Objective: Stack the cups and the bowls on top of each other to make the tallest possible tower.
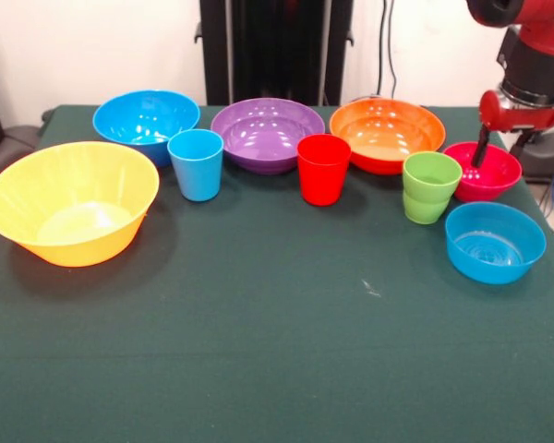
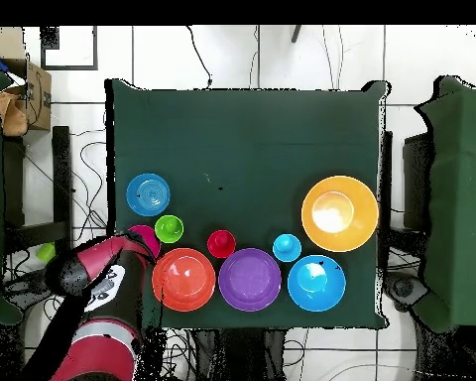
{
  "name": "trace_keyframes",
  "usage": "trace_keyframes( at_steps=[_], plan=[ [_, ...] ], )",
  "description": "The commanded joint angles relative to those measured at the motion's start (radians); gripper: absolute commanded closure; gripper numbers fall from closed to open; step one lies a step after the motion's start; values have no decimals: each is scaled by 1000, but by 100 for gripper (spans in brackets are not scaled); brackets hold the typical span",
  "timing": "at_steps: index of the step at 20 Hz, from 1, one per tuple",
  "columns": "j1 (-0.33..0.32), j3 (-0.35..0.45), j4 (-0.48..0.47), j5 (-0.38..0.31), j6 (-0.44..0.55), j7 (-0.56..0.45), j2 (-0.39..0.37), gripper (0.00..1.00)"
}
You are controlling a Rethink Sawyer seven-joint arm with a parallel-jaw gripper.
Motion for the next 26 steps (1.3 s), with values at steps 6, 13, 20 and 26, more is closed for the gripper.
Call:
trace_keyframes(
  at_steps=[6, 13, 20, 26],
  plan=[
    [34, 22, -115, 42, -18, 164, 60, 0],
    [41, 24, -107, 61, 5, 166, 39, 0],
    [62, -5, -109, 75, 28, 179, 41, 0],
    [92, -50, -121, 96, 66, 180, 53, 100]
  ],
)
